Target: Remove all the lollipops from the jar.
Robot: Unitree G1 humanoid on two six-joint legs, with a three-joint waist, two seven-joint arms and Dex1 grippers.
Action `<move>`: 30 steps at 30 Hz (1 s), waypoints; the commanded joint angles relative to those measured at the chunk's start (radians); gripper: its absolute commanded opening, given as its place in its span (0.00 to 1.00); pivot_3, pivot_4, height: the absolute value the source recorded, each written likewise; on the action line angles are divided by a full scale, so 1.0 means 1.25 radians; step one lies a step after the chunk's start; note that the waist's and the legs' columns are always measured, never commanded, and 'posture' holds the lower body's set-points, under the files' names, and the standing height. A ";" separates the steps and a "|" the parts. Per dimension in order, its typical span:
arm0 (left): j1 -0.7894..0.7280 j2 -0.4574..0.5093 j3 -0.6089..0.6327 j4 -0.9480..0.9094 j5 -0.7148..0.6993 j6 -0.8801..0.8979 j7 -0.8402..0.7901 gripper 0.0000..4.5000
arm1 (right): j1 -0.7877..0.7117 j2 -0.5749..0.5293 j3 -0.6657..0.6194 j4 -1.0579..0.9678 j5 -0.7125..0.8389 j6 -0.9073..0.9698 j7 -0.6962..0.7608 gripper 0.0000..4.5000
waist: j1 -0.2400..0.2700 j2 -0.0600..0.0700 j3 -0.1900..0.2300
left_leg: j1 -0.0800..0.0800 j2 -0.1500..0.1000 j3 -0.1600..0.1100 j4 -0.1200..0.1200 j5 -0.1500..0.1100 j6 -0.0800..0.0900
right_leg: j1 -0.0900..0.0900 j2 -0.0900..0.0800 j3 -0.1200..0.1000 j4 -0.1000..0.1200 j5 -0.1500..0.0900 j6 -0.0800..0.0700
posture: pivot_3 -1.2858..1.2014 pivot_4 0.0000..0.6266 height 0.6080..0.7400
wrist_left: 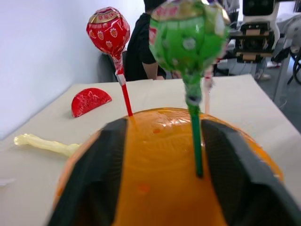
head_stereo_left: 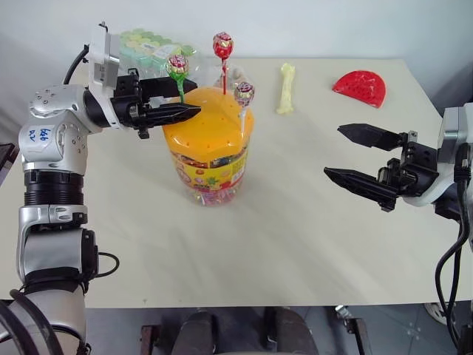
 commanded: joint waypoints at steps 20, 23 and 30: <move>-0.072 0.198 0.062 -0.162 0.072 0.438 0.346 0.00 | -0.052 -0.018 -0.007 0.054 -0.019 -0.035 0.057 1.00 | -0.007 -0.001 0.001 | 0.000 0.000 0.002 0.000 0.000 0.000 | -0.002 0.000 0.003 0.002 0.000 0.000 | 0.52 0.24 1.00; -0.024 0.283 0.063 -0.197 0.077 0.619 0.397 0.00 | -0.063 -0.020 0.003 0.067 -0.028 -0.034 0.075 1.00 | -0.011 -0.002 0.001 | 0.001 0.000 0.004 0.000 0.000 0.000 | -0.003 0.000 0.006 0.003 0.000 0.000 | 0.52 0.24 1.00; 0.252 0.437 0.085 -0.301 0.103 0.859 0.485 0.00 | -0.085 -0.027 0.047 0.113 -0.071 -0.050 0.147 1.00 | -0.011 -0.004 0.002 | 0.002 0.000 0.005 0.000 0.000 0.001 | -0.004 0.000 0.008 0.005 0.000 0.000 | 0.52 0.24 1.00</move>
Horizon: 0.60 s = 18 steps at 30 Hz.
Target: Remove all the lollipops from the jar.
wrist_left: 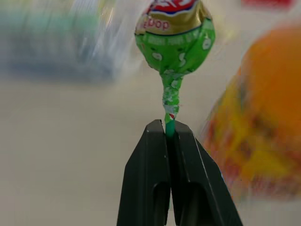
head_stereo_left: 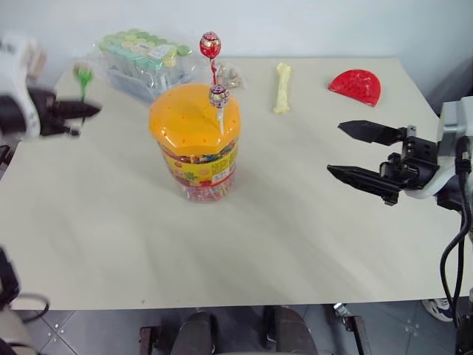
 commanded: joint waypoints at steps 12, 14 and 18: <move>0.324 0.071 0.025 -0.005 0.057 0.155 0.123 0.14 | -0.072 0.022 0.046 0.058 -0.053 -0.049 0.067 1.00 | 0.011 -0.004 0.001 | 0.000 0.000 0.003 0.000 0.000 0.000 | -0.002 0.000 0.002 0.002 0.000 0.000 | 0.52 0.24 1.00; 0.321 0.075 0.018 -0.003 0.058 0.155 0.127 0.26 | -0.075 0.024 0.048 0.061 -0.055 -0.050 0.068 1.00 | 0.010 -0.004 0.001 | 0.000 0.000 0.004 0.000 0.000 0.000 | -0.003 0.000 0.003 0.003 0.000 0.000 | 0.52 0.24 1.00; 0.305 0.087 0.011 -0.012 0.050 0.159 0.120 0.55 | -0.079 0.022 0.049 0.064 -0.059 -0.048 0.069 1.00 | 0.010 -0.004 0.000 | 0.000 0.000 0.005 0.000 0.000 0.000 | -0.004 0.000 0.005 0.004 0.000 0.000 | 0.52 0.24 1.00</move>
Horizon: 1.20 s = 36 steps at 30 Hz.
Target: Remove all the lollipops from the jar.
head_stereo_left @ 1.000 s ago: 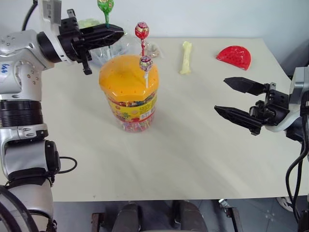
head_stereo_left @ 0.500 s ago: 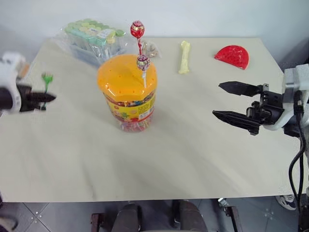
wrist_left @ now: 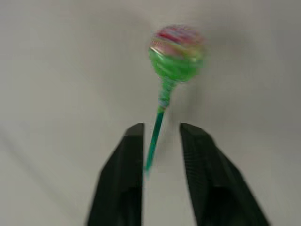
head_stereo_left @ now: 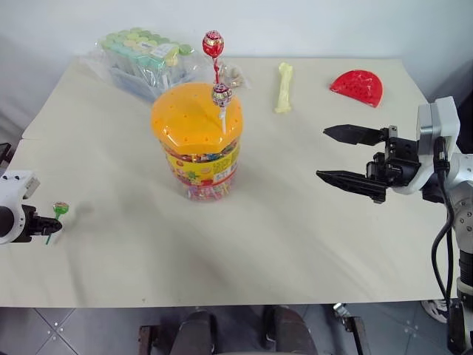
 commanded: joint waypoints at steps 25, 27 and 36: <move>-0.196 -0.060 0.191 -0.065 -0.197 -0.549 -0.377 0.99 | -0.074 -0.009 0.003 -0.136 0.079 0.112 -0.098 1.00 | -0.003 -0.004 0.000 | -0.002 0.000 0.008 0.001 0.000 0.000 | -0.008 0.000 0.008 0.005 0.000 0.000 | 0.52 0.24 1.00; -0.184 -0.106 0.228 -0.042 -0.238 -0.619 -0.456 0.99 | -0.113 0.033 0.047 -0.149 0.060 0.119 -0.142 1.00 | -0.009 -0.004 -0.001 | -0.002 0.000 0.008 0.002 0.000 0.000 | -0.008 0.000 0.008 0.006 0.000 0.000 | 0.52 0.24 1.00; -0.172 -0.194 0.252 0.058 -0.318 -0.805 -0.707 0.99 | -0.278 0.235 0.226 -0.070 -0.054 0.127 -0.261 1.00 | -0.023 -0.005 -0.001 | -0.001 0.000 0.008 0.006 -0.001 0.001 | -0.008 0.000 0.009 0.010 0.000 0.000 | 0.52 0.24 1.00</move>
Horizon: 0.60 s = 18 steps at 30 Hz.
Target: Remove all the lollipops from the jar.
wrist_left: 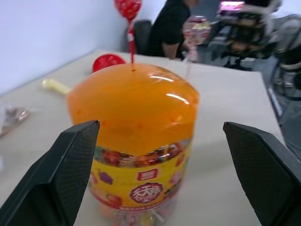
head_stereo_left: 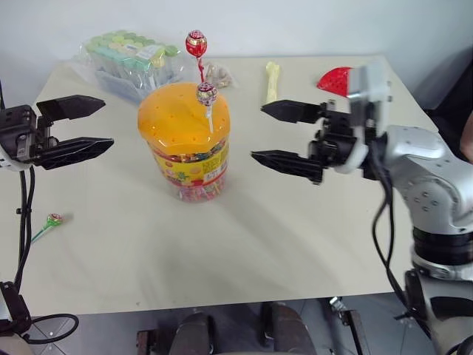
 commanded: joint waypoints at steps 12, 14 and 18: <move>0.124 -0.024 0.082 -0.040 -0.066 -0.101 -0.037 1.00 | -0.153 0.167 0.084 0.194 -0.128 -0.087 0.044 0.96 | -0.013 0.000 0.000 | -0.002 0.000 -0.001 0.004 -0.002 0.002 | 0.000 0.000 -0.001 0.001 0.000 0.000 | 0.52 0.24 1.00; 0.140 -0.029 0.096 -0.057 -0.076 -0.098 -0.024 1.00 | -0.171 0.182 0.077 0.215 -0.126 -0.088 0.051 0.87 | -0.017 0.000 0.000 | -0.002 0.000 -0.002 0.004 -0.002 0.002 | 0.000 0.000 -0.001 0.001 0.000 0.000 | 0.52 0.24 1.00; 0.165 -0.037 0.113 -0.084 -0.093 -0.095 -0.007 1.00 | -0.189 0.193 0.072 0.239 -0.135 -0.094 0.065 0.58 | -0.021 0.000 0.000 | -0.002 0.000 -0.002 0.004 -0.002 0.001 | 0.000 0.000 -0.001 0.001 0.000 0.000 | 0.52 0.24 1.00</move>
